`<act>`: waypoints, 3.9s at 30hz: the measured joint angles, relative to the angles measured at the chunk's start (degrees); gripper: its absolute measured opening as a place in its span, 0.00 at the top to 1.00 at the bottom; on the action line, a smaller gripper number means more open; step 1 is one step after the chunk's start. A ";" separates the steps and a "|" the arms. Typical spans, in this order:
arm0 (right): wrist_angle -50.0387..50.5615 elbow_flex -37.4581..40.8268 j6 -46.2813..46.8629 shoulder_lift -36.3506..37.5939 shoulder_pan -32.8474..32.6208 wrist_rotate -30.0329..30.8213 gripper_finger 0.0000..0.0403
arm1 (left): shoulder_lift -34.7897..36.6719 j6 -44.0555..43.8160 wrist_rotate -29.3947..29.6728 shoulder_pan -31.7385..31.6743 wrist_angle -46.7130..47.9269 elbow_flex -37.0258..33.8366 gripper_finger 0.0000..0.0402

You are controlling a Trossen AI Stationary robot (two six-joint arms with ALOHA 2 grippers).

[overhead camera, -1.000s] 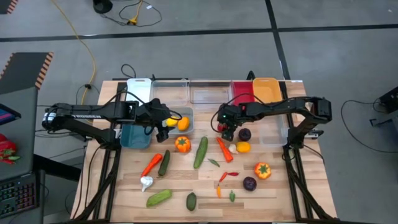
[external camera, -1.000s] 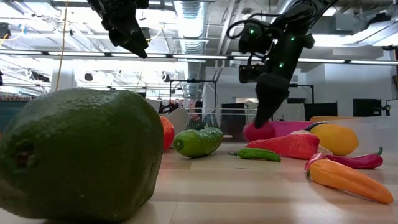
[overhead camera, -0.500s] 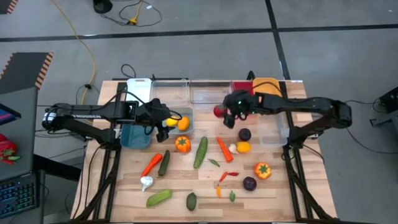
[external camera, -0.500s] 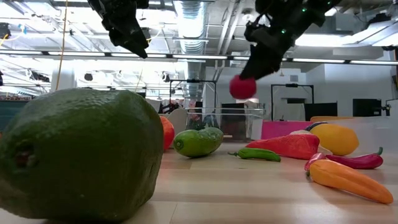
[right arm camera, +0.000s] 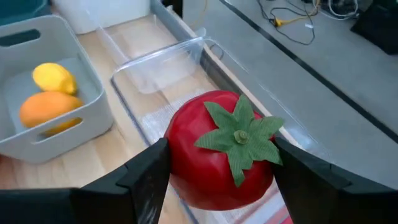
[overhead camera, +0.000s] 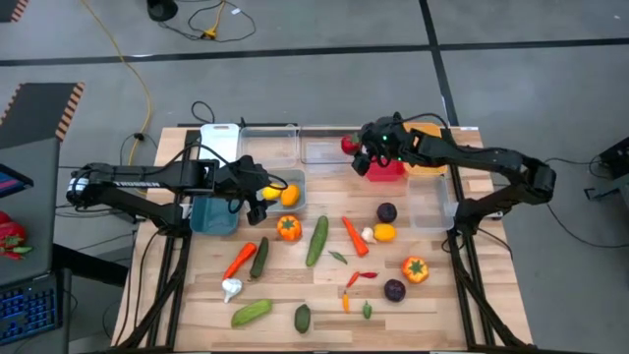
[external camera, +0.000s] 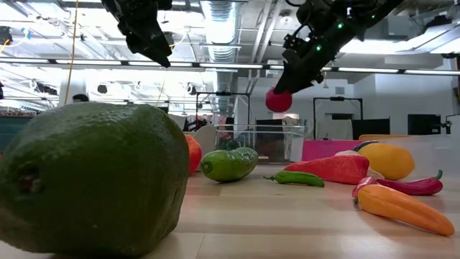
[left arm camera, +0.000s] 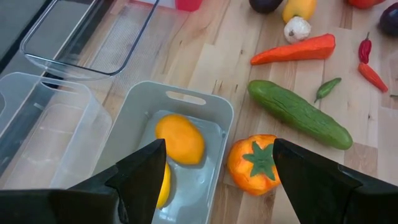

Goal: Sort produce into baskets
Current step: Put the red tomato into the top right transparent bin, then put the left orange tomato into the top right transparent bin

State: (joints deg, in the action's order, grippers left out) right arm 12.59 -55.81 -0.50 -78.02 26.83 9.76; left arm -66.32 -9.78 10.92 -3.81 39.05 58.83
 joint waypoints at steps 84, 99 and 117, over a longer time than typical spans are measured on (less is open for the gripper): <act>0.29 0.04 -5.98 -1.94 2.14 0.44 0.03 | -5.09 12.26 -1.54 12.84 -18.21 0.00 0.02; 0.31 0.04 -5.98 -1.94 2.09 0.42 0.03 | -7.68 21.32 -4.07 12.63 -22.91 0.90 0.02; 0.36 0.04 -6.00 -1.79 -1.09 0.46 0.03 | -33.10 37.85 -3.87 12.57 10.65 19.41 0.02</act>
State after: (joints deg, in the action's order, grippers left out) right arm 12.95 -55.77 -6.50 -79.81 25.74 10.22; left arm -99.43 28.07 7.05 8.75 49.70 78.24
